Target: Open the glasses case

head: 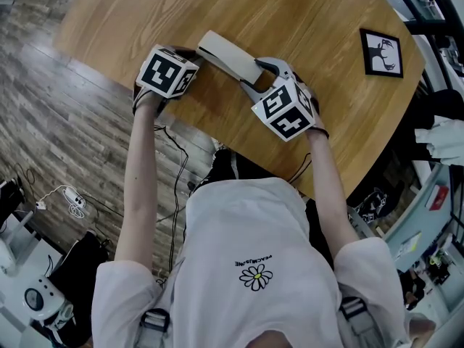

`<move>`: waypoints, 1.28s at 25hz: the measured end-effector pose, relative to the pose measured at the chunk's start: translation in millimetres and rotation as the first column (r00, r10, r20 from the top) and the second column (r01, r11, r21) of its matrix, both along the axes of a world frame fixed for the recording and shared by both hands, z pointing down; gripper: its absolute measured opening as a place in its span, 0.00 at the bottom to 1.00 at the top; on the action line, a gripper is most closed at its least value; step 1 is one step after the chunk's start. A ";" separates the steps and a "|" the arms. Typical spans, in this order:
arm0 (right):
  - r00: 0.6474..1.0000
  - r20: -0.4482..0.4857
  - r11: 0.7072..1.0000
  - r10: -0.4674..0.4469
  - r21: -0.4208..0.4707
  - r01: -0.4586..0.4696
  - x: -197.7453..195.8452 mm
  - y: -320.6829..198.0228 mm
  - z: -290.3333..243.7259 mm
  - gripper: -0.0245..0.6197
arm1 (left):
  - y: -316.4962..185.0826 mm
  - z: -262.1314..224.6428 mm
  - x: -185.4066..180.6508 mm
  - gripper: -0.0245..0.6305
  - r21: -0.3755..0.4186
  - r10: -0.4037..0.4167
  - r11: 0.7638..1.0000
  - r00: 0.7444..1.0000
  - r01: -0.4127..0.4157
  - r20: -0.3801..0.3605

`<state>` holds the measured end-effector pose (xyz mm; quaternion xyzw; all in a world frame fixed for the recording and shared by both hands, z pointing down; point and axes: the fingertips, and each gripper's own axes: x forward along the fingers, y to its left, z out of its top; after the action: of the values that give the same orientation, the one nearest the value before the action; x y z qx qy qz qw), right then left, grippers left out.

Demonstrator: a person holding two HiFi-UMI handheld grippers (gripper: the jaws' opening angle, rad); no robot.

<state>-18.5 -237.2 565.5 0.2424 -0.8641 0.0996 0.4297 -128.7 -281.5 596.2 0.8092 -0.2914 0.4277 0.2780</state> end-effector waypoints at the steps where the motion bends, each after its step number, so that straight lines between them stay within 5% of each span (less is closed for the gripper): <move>1: 1.000 0.003 1.000 0.008 0.009 -0.008 0.7 -0.2 -3.0 0.39 | 0.2 -0.3 -0.1 0.18 0.000 0.002 1.000 1.000 -0.002 0.003; 4: 0.999 0.016 0.997 0.049 0.062 -0.050 5.0 -5.1 -16.1 0.18 | 0.1 -0.3 -0.4 0.18 -0.003 0.008 1.000 1.000 -0.008 0.006; 8: 0.995 -0.025 0.981 0.102 0.166 -0.096 15.8 -18.7 -22.5 0.10 | 2.7 2.6 -2.8 0.18 -0.010 0.002 1.000 1.000 -0.002 0.017; 14: 0.987 -0.081 0.962 0.140 0.248 -0.116 23.7 -29.7 -21.6 0.07 | 5.1 4.9 -5.0 0.18 -0.014 -0.012 1.000 0.999 0.012 0.035; 24: 0.987 -0.082 0.959 0.141 0.258 -0.115 23.2 -31.7 -20.5 0.07 | 5.1 5.0 -4.9 0.19 0.009 0.049 0.999 0.996 -0.050 0.080; 26: 0.986 -0.038 0.957 0.161 0.249 -0.147 23.3 -31.3 -25.9 0.07 | 6.7 0.5 -1.1 0.28 -0.010 0.064 0.998 0.995 -0.063 0.071; 29: 0.956 0.128 0.940 0.263 0.188 -0.284 29.5 -31.3 -48.1 0.14 | 3.5 -24.4 9.4 0.29 0.050 0.039 0.998 0.999 -0.039 0.001; 32: 0.827 0.384 0.885 0.411 0.050 -0.463 35.2 -39.3 -94.9 0.25 | -4.3 -63.2 10.0 0.29 0.169 -0.010 0.985 0.997 0.022 -0.073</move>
<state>16.7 -276.6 470.6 0.4408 -0.8544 0.1772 0.2103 -118.7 -285.7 533.0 0.8423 -0.3233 0.3698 0.2217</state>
